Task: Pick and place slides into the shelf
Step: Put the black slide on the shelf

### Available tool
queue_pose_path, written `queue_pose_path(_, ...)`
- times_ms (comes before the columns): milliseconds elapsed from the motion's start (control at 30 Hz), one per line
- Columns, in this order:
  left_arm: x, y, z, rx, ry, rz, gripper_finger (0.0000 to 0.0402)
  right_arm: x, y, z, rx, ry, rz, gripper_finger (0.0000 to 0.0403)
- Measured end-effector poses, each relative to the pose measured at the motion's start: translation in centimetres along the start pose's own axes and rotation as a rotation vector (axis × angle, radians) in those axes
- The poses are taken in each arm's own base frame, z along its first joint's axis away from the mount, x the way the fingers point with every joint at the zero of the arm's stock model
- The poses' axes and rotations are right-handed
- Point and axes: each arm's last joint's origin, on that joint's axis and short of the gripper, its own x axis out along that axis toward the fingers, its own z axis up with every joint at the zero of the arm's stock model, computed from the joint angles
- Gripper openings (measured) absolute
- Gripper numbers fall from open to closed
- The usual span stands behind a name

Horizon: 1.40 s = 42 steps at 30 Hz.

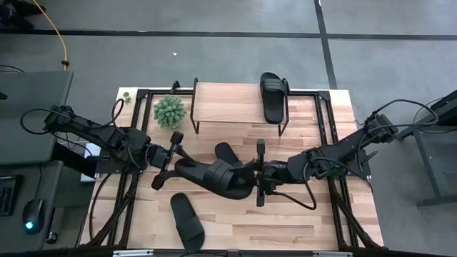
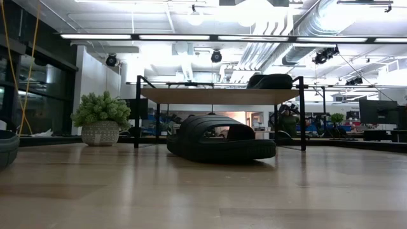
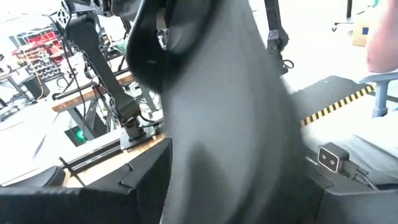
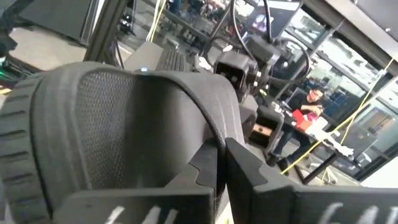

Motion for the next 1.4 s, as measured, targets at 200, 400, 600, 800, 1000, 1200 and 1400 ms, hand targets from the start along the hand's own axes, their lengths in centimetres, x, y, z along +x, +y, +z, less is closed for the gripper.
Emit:
queue_pose_path(200,0.0,0.0,0.0,0.0,0.0,-0.001,0.0221,0.0,0.0,-0.1,0.003,0.006,0.003,0.0)
queue_pose_path(400,0.0,0.0,0.0,0.008,0.0,-0.001,0.0219,0.2,-0.2,-0.2,0.004,0.006,0.003,0.0)
queue_pose_path(600,0.0,0.0,-0.1,0.028,0.016,0.0,0.0156,0.4,-0.5,-0.4,0.005,0.006,0.005,0.0)
queue_pose_path(800,0.0,0.0,-0.2,0.057,0.03,0.011,0.0049,0.6,-0.8,-0.6,0.009,0.004,0.01,0.0)
queue_pose_path(1000,-0.1,0.0,-0.3,0.057,0.039,0.012,0.0045,0.6,-0.8,-0.7,0.004,0.019,-0.001,0.0008)
queue_pose_path(1200,0.0,0.1,-0.6,0.054,0.078,0.052,0.0077,0.6,-0.9,-0.9,-0.02,0.072,-0.053,0.0029)
queue_pose_path(1400,-0.1,0.2,-0.9,0.057,0.128,0.12,0.0061,0.0,-1.2,-1.2,-0.037,0.146,-0.119,0.0064)
